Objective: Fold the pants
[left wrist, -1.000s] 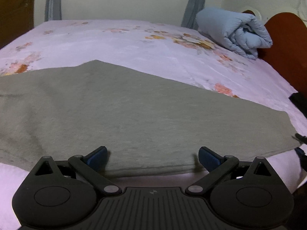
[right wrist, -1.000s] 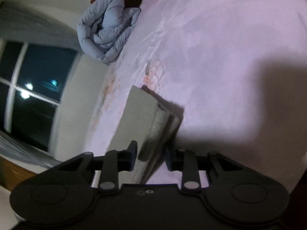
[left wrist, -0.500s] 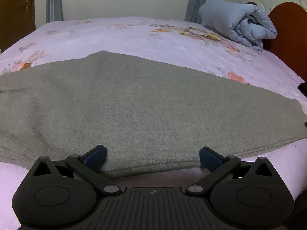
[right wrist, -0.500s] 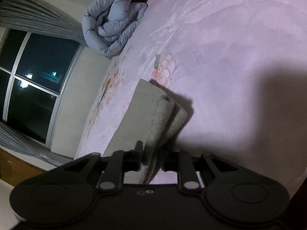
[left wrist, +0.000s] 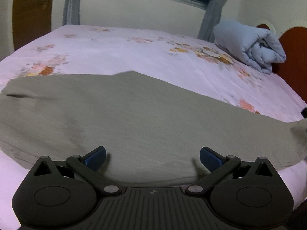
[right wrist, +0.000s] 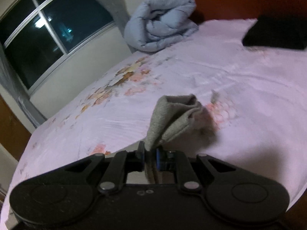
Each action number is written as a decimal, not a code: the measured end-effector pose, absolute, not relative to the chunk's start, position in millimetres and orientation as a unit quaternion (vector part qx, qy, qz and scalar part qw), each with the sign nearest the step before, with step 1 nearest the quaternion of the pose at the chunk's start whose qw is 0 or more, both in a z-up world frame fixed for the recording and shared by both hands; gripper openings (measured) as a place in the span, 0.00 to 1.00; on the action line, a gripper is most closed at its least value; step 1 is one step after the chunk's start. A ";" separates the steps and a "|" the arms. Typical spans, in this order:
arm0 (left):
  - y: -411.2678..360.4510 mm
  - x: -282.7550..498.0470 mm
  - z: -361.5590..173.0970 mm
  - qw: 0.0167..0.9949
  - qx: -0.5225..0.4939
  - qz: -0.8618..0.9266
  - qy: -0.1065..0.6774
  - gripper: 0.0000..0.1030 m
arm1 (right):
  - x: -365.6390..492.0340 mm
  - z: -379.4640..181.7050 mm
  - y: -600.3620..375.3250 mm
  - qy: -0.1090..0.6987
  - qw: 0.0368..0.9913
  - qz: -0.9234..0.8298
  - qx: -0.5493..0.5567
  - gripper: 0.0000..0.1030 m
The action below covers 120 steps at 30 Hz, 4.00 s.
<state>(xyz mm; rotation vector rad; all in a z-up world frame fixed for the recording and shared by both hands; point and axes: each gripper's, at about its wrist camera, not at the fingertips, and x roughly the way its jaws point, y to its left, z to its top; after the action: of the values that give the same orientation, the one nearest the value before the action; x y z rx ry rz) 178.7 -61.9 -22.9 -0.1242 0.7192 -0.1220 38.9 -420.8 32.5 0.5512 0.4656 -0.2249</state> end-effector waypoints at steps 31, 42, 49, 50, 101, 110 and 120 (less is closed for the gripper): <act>126.2 185.0 -59.8 0.926 -0.157 0.046 0.340 1.00 | 141.8 -8.2 -75.4 0.370 0.921 0.108 0.063 0.04; 117.2 183.7 -56.9 0.927 -0.150 0.048 0.341 1.00 | 116.6 3.3 -100.3 0.313 0.934 0.149 0.087 0.04; 113.3 186.1 -57.5 0.924 -0.145 0.051 0.350 1.00 | 117.7 0.5 -90.4 0.289 0.924 0.228 0.100 0.05; 113.3 186.2 -57.1 0.924 -0.144 0.051 0.351 1.00 | 121.3 -11.5 -84.6 0.319 0.914 0.236 0.080 0.05; -15.5 216.6 -40.1 0.884 -0.188 -0.085 0.418 0.60 | 70.9 21.2 -260.0 0.263 0.951 0.090 0.135 0.43; -21.5 233.1 -41.2 0.876 -0.227 -0.106 0.412 0.22 | 69.7 16.8 -253.9 0.274 0.949 0.088 0.130 0.43; 0.7 195.6 -65.2 0.903 -0.237 -0.050 0.355 0.18 | 87.9 16.2 -244.5 0.284 0.949 0.078 0.108 0.44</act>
<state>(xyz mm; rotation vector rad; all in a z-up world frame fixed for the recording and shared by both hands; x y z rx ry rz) 195.6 0.7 -65.2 -0.4908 0.7347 -0.1029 87.9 -244.5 16.2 0.2199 0.5780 0.1588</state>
